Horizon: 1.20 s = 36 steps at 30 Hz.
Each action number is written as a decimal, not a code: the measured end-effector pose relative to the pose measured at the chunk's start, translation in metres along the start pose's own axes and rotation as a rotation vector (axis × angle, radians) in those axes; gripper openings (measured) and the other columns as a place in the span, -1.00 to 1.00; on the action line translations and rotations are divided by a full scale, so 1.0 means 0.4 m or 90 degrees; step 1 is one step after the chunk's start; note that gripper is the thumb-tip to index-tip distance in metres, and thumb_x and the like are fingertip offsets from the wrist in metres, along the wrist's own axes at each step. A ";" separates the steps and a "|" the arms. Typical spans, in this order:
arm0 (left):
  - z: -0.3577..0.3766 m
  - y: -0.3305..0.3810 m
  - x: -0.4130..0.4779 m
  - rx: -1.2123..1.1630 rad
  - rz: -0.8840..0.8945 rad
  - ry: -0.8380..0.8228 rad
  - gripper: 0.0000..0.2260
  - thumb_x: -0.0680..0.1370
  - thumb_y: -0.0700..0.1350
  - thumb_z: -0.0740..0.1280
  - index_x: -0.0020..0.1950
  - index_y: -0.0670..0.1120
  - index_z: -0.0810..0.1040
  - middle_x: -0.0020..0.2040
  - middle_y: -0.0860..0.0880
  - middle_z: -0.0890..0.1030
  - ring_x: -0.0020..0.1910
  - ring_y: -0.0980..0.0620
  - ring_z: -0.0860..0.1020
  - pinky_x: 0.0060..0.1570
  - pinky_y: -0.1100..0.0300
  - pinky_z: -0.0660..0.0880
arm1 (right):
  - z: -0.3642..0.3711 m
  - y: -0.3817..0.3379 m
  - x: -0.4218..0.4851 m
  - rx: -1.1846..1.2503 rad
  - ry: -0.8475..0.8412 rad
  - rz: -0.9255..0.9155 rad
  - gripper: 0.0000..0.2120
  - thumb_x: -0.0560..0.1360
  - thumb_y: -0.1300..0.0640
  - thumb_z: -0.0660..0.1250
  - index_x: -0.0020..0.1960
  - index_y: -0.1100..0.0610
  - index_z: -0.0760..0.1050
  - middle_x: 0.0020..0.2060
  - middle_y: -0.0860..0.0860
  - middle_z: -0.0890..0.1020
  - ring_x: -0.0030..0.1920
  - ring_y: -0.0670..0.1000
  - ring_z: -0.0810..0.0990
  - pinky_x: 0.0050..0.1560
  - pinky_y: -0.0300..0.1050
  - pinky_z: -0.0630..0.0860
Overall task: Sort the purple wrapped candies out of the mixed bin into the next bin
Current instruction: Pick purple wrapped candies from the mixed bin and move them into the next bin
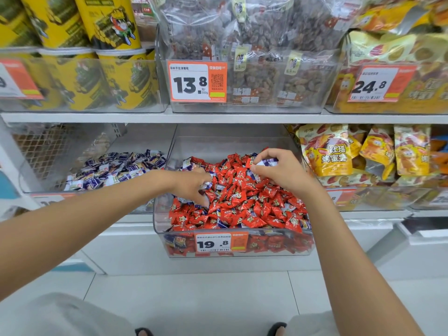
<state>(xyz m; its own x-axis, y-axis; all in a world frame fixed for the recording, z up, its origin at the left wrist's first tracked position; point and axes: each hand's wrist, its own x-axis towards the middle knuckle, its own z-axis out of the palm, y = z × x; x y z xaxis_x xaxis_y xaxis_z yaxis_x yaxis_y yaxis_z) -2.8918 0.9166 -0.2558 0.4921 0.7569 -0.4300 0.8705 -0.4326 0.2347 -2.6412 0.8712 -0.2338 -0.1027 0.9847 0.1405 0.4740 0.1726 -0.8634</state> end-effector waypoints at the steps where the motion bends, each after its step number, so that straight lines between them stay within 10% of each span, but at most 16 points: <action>1: 0.010 0.004 0.005 0.028 0.002 0.005 -0.53 0.46 0.05 0.47 0.19 -0.13 0.36 0.08 -0.02 0.36 0.07 -0.06 0.42 0.01 0.12 0.41 | 0.001 0.002 0.000 -0.001 -0.002 -0.001 -0.89 0.47 0.15 0.47 -0.07 0.18 0.59 -0.35 -0.05 0.55 -0.57 -0.23 0.40 -0.50 -0.42 0.30; 8: 0.014 0.009 0.029 -0.054 -0.007 0.127 -0.38 0.44 -0.07 0.51 0.42 -0.21 0.37 0.40 -0.18 0.44 0.26 -0.12 0.49 0.23 0.10 0.43 | 0.000 0.012 0.000 -0.018 -0.009 -0.003 -0.89 0.47 0.14 0.47 -0.08 0.16 0.59 -0.33 -0.13 0.53 -0.52 -0.27 0.44 -0.46 -0.44 0.29; 13: 0.002 0.005 0.012 -0.237 0.010 0.133 -0.55 0.49 -0.18 0.46 0.32 -0.23 0.41 0.00 -0.04 0.54 -0.40 0.14 0.54 -0.33 0.25 0.55 | -0.009 0.010 -0.004 0.003 -0.010 0.000 -0.88 0.47 0.17 0.47 -0.07 0.20 0.59 -0.37 -0.08 0.52 -0.57 -0.21 0.39 -0.51 -0.41 0.28; 16: -0.027 -0.001 -0.003 -0.324 0.027 0.164 -0.90 0.57 -0.20 0.36 0.02 -0.13 0.44 -0.22 -0.11 0.51 -0.38 0.14 0.60 -0.32 0.25 0.56 | -0.010 0.010 -0.006 0.002 -0.010 0.004 -0.89 0.47 0.17 0.47 -0.08 0.19 0.59 -0.37 -0.08 0.53 -0.56 -0.22 0.39 -0.51 -0.41 0.29; 22: -0.067 -0.028 -0.002 -0.384 -0.013 0.168 -0.67 0.64 -0.15 0.23 0.40 -0.02 0.32 -0.19 -0.22 0.34 -0.26 -0.04 0.58 -0.32 0.28 0.58 | -0.007 0.012 -0.003 -0.007 -0.010 0.003 -0.89 0.47 0.15 0.47 -0.07 0.17 0.59 -0.33 -0.06 0.57 -0.53 -0.23 0.43 -0.48 -0.42 0.31; 30: -0.077 -0.051 0.061 -0.516 -0.059 0.179 -0.82 0.57 -0.22 0.34 -0.14 -0.08 0.36 -0.32 -0.05 0.33 -0.40 0.04 0.30 -0.29 0.16 0.40 | -0.003 0.012 0.007 -0.007 -0.016 0.003 -0.89 0.47 0.16 0.47 -0.07 0.19 0.59 -0.37 -0.10 0.53 -0.55 -0.22 0.38 -0.49 -0.40 0.30; 36: -0.068 -0.042 0.127 -0.339 -0.142 0.176 -0.69 0.55 -0.04 0.39 0.14 -0.02 0.28 -0.36 -0.05 0.42 -0.45 0.02 0.36 -0.41 0.23 0.36 | -0.004 0.034 0.023 -0.018 -0.022 0.007 -0.90 0.46 0.11 0.48 -0.09 0.11 0.59 -0.29 -0.11 0.56 -0.49 -0.28 0.44 -0.43 -0.44 0.32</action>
<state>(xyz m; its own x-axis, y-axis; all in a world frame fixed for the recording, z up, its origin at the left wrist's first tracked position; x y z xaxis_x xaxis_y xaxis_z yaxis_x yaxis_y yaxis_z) -2.8814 0.9754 -0.2580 0.2211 0.9300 -0.2935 0.8021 -0.0022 0.5972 -2.6345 0.8825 -0.2435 -0.1264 0.9854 0.1137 0.4998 0.1623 -0.8508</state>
